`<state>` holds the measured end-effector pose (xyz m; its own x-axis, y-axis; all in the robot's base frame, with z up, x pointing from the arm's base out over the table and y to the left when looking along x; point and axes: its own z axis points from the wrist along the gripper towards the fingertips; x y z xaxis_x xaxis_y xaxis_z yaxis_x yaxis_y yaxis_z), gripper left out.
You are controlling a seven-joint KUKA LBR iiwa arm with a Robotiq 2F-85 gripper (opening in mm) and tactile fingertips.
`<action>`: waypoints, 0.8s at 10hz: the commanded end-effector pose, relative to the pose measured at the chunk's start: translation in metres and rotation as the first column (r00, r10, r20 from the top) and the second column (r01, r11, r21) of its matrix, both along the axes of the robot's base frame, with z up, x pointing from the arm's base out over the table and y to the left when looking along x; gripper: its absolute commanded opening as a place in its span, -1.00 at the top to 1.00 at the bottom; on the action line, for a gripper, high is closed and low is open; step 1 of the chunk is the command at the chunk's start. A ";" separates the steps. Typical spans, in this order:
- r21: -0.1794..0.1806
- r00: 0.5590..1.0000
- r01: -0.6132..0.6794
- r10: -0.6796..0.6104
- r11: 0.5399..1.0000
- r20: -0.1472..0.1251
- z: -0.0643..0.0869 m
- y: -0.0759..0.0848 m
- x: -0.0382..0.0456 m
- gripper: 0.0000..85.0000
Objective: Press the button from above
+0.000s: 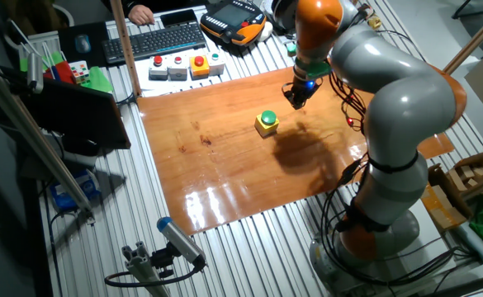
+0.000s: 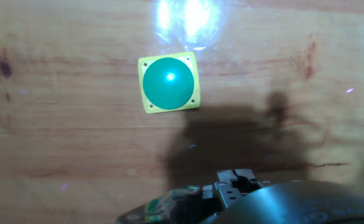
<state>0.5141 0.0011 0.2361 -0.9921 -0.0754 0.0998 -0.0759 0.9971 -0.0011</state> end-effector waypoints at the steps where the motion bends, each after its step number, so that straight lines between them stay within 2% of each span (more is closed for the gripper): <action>1: 0.006 1.000 0.010 -0.010 1.000 -0.012 0.000 -0.001 0.0001 0.98; 2: 0.000 1.000 0.020 -0.020 1.000 0.000 0.000 0.005 0.0018 0.98; 3: -0.022 1.000 0.019 -0.019 1.000 0.012 0.002 0.018 0.0085 0.98; 4: -0.041 1.000 0.019 -0.019 0.999 0.007 0.001 0.031 0.0162 0.98; 5: -0.068 1.000 0.001 -0.001 0.998 -0.001 -0.005 0.038 0.0229 0.98; 6: -0.063 1.000 -0.007 0.005 0.998 -0.031 -0.015 0.041 0.0297 0.98; 7: -0.052 0.999 -0.005 0.003 0.999 -0.037 -0.029 0.047 0.0348 0.98; 8: -0.061 1.000 -0.005 0.004 0.998 -0.024 -0.042 0.053 0.0376 0.98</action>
<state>0.5521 0.0526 0.1995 -0.9888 -0.0809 0.1252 -0.0895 0.9939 -0.0650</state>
